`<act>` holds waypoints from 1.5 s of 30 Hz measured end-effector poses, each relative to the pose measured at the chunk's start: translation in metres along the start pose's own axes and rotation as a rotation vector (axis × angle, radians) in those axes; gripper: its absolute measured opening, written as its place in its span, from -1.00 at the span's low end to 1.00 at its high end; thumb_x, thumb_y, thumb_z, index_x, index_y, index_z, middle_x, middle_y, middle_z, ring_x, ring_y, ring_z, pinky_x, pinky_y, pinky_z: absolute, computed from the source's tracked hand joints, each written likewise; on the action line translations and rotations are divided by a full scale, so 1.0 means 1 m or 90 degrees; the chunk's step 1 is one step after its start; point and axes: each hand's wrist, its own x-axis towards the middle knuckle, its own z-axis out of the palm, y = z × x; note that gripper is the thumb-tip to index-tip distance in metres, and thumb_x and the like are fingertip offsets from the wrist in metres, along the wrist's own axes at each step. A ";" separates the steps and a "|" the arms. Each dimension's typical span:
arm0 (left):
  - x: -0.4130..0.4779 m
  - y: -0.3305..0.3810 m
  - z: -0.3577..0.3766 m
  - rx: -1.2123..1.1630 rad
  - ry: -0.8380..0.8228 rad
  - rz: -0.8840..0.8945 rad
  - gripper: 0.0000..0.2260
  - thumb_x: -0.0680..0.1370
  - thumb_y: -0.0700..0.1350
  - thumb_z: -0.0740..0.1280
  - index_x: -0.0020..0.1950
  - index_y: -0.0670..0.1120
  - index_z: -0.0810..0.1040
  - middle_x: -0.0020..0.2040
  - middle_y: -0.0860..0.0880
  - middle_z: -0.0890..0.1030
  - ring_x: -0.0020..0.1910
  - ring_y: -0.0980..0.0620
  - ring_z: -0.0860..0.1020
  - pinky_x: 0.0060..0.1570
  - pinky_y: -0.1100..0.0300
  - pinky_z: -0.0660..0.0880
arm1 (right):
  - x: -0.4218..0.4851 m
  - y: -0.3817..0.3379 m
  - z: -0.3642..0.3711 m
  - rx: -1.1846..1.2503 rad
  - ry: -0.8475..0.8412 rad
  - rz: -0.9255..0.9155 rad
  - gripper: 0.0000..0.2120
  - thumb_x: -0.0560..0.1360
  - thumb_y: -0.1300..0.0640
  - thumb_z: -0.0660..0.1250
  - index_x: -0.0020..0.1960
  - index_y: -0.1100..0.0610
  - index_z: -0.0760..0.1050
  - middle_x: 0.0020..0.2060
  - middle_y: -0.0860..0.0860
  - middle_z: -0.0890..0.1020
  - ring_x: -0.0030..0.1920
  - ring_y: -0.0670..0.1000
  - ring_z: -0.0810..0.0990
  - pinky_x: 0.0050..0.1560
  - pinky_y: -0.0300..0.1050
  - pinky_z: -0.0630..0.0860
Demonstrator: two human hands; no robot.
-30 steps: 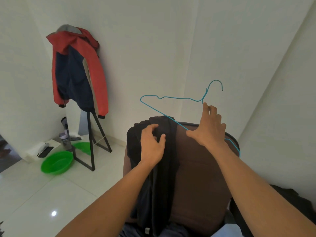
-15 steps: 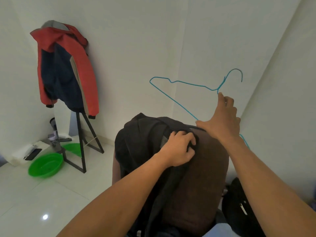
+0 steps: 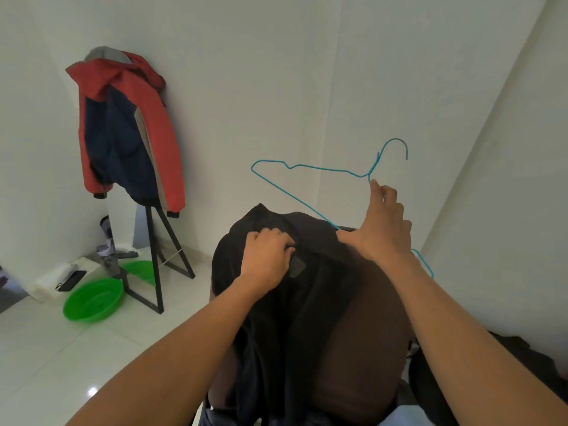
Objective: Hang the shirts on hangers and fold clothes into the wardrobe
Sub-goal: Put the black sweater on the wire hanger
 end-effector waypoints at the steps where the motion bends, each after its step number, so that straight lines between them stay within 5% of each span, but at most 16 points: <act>1: -0.010 0.000 0.003 -0.003 0.005 0.027 -0.83 0.61 0.04 0.27 0.12 0.09 0.63 0.08 0.10 0.60 0.11 0.04 0.49 0.26 0.04 0.30 | -0.001 -0.002 0.001 -0.002 -0.004 -0.003 0.14 0.26 -0.23 0.57 0.59 0.05 -0.03 0.49 0.06 0.18 0.38 0.18 0.35 0.20 0.18 0.43; 5: -0.027 -0.007 0.010 -0.097 0.053 0.016 -0.68 0.56 0.15 0.32 0.23 0.01 0.56 0.21 0.03 0.48 0.22 0.02 0.39 0.23 0.06 0.37 | -0.002 -0.005 0.002 0.002 -0.009 -0.008 0.16 0.23 -0.25 0.56 0.58 0.05 -0.03 0.48 0.05 0.18 0.37 0.18 0.35 0.20 0.21 0.43; 11: 0.009 -0.028 -0.008 -0.210 0.055 -0.153 -0.63 0.62 -0.02 0.30 0.41 -0.07 0.44 0.39 -0.10 0.38 0.38 -0.09 0.33 0.41 0.00 0.34 | -0.005 -0.003 0.004 -0.011 -0.012 -0.011 0.15 0.25 -0.25 0.56 0.59 0.06 -0.03 0.49 0.06 0.18 0.37 0.18 0.36 0.18 0.20 0.44; 17: 0.024 -0.049 -0.014 -0.291 0.117 -0.252 -0.72 0.59 -0.05 0.38 0.29 -0.05 0.54 0.38 -0.08 0.32 0.25 -0.09 0.49 0.37 0.02 0.42 | -0.003 0.002 0.005 -0.029 -0.011 -0.012 0.16 0.23 -0.24 0.57 0.59 0.07 -0.02 0.47 0.06 0.19 0.34 0.18 0.38 0.15 0.19 0.46; 24: 0.044 -0.056 -0.030 -0.216 0.121 -0.261 -0.83 0.54 0.00 0.41 0.04 -0.06 0.68 0.07 0.01 0.65 0.02 0.01 0.60 0.04 0.17 0.49 | 0.001 0.003 0.009 -0.041 -0.013 -0.014 0.15 0.24 -0.26 0.56 0.58 0.06 -0.03 0.48 0.07 0.19 0.35 0.17 0.38 0.15 0.20 0.47; 26: 0.048 -0.059 -0.034 -0.219 0.073 -0.260 -0.91 0.52 -0.15 0.42 0.00 -0.08 0.69 0.04 -0.02 0.67 0.00 -0.01 0.61 0.03 0.20 0.48 | 0.001 0.003 0.009 -0.043 -0.018 -0.013 0.15 0.25 -0.26 0.56 0.58 0.06 -0.03 0.48 0.07 0.19 0.36 0.17 0.37 0.16 0.19 0.47; 30: 0.052 -0.060 -0.046 -0.193 -0.060 -0.213 -0.71 0.49 -0.34 0.26 0.04 -0.12 0.71 0.11 -0.06 0.65 0.05 -0.03 0.60 0.10 0.19 0.50 | 0.000 0.004 0.010 -0.048 -0.017 -0.016 0.16 0.24 -0.27 0.57 0.59 0.06 -0.03 0.48 0.07 0.19 0.36 0.17 0.37 0.17 0.19 0.48; 35: 0.053 -0.058 -0.055 -0.159 -0.039 -0.219 -0.87 0.45 -0.16 0.37 -0.12 -0.10 0.71 -0.10 -0.04 0.69 -0.13 -0.03 0.63 -0.13 0.14 0.57 | -0.004 0.003 0.007 -0.057 -0.018 -0.020 0.16 0.25 -0.28 0.55 0.59 0.06 -0.03 0.49 0.06 0.17 0.36 0.17 0.38 0.16 0.17 0.49; 41: 0.053 -0.054 -0.069 -0.075 -0.197 -0.131 -0.56 0.50 -0.36 0.24 0.34 -0.13 0.58 0.34 -0.10 0.53 0.28 -0.13 0.50 0.26 0.11 0.45 | -0.013 0.011 0.000 -0.084 -0.013 -0.027 0.13 0.25 -0.24 0.56 0.57 0.06 -0.01 0.48 0.06 0.19 0.33 0.18 0.39 0.12 0.15 0.47; 45: 0.047 -0.051 -0.087 -0.062 -0.264 -0.095 -0.53 0.49 -0.30 0.29 0.40 -0.12 0.51 0.37 -0.11 0.43 0.35 -0.14 0.42 0.28 0.12 0.38 | -0.024 0.015 -0.007 -0.115 -0.010 -0.039 0.14 0.25 -0.24 0.56 0.58 0.04 -0.03 0.49 0.05 0.18 0.31 0.17 0.40 0.12 0.13 0.46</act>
